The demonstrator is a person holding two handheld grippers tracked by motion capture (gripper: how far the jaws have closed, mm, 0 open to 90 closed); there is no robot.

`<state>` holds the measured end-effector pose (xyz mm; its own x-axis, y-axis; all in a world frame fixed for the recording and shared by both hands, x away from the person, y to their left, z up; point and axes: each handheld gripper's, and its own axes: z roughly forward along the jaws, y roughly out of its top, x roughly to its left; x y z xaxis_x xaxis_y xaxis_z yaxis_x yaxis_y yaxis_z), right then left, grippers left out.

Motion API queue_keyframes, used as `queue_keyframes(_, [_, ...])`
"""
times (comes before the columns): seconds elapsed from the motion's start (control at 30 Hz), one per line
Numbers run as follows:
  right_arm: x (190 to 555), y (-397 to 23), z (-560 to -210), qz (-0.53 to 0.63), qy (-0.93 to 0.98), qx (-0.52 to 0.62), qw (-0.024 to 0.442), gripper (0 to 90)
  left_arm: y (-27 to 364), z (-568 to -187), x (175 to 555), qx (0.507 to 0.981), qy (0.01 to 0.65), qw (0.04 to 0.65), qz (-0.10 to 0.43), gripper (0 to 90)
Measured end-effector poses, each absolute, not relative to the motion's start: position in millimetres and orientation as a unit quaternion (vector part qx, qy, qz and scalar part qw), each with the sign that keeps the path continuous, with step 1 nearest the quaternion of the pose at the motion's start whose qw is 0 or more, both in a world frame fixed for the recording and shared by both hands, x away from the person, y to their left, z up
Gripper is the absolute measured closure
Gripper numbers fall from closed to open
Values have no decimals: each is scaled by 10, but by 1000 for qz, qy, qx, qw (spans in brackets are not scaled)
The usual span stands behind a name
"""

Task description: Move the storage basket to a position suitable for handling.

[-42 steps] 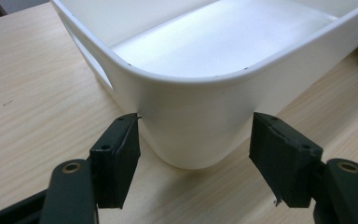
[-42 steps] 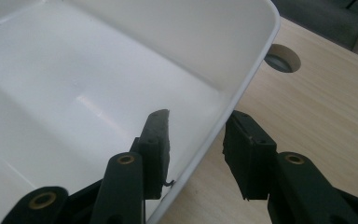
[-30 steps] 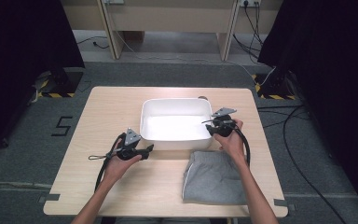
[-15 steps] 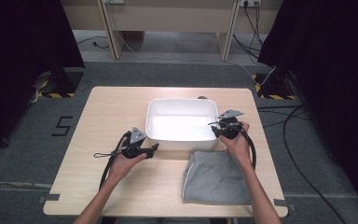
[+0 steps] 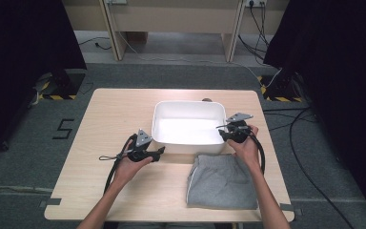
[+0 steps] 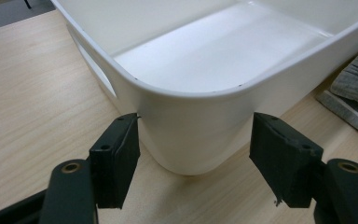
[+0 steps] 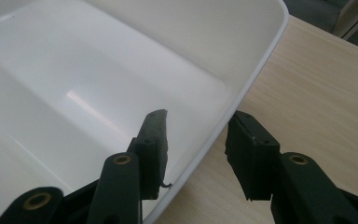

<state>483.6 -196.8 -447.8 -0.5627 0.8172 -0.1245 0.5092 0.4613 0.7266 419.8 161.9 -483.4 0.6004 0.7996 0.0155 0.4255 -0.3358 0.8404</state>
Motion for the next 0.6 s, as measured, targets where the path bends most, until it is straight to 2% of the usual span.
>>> queue_keyframes(0.33, [4842, -1985, -4489, 338, 818, 406, 229, 558, 1612, -4837, 4172, 784, 394, 429, 214, 310])
queue_keyframes(0.4, [4831, -2013, -4478, 357, 805, 418, 221, 503, 1613, -4852, 4131, 784, 395, 432, 205, 292])
queue_keyframes(0.6, [4634, -2145, -4326, 402, 782, 420, 224, 412, 1647, -4904, 4027, 786, 403, 427, 193, 227])
